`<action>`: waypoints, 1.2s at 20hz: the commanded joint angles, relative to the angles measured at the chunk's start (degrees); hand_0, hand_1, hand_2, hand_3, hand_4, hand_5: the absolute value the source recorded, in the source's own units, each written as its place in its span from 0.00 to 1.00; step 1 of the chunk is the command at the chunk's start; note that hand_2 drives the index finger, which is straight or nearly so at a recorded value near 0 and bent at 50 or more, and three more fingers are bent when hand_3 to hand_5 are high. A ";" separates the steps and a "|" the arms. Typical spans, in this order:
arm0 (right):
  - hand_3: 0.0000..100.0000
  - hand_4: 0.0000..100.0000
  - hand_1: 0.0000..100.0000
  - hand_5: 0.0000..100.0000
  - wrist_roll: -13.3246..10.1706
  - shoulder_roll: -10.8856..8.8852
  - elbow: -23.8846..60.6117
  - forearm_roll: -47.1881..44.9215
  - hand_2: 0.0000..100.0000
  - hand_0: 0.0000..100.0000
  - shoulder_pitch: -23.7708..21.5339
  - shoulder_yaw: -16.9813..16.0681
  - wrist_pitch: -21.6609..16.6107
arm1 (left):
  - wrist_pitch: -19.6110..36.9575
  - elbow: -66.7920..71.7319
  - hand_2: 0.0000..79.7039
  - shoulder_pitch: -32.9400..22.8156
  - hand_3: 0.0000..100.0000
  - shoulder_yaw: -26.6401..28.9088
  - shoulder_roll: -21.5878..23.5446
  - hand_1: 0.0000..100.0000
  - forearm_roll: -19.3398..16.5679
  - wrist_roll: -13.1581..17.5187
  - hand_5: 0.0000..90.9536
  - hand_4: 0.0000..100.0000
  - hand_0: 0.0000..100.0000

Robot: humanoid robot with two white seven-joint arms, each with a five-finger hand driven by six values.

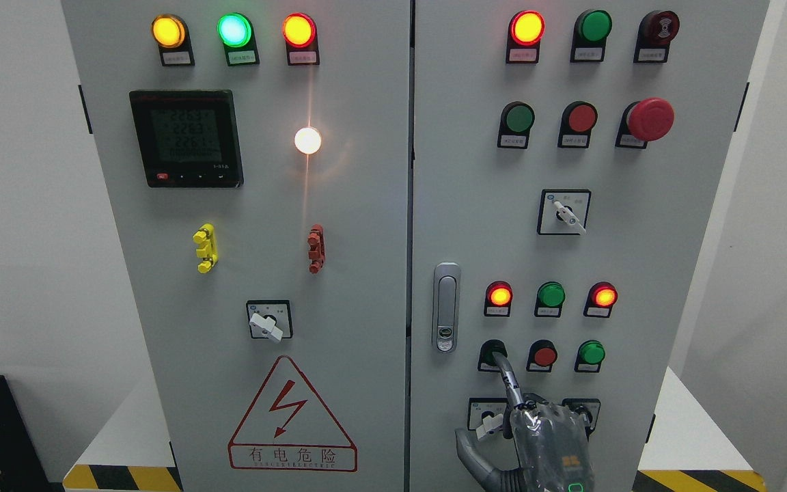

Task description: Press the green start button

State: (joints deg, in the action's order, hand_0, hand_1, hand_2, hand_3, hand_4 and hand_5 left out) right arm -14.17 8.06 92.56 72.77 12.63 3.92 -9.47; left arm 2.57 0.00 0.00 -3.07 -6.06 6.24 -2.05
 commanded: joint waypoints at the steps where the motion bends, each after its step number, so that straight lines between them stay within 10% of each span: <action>1: 0.86 0.82 0.34 0.96 0.37 0.03 -1.50 -0.08 0.00 0.31 0.29 0.13 0.16 | -0.02 -1.58 0.00 1.32 0.00 0.00 0.00 0.56 0.00 0.03 0.00 0.00 0.12; 24: 0.81 0.78 0.39 0.86 2.39 0.12 13.34 -12.81 0.00 0.49 -8.23 -0.66 -5.46 | -0.02 -1.58 0.00 1.32 0.00 0.00 0.00 0.56 0.00 0.03 0.00 0.00 0.12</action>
State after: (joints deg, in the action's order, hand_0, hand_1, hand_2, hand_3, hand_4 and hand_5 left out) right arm -11.28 8.32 98.84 65.74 7.57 3.78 -13.96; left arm 2.57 0.00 0.00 -3.08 -6.07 6.24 -2.05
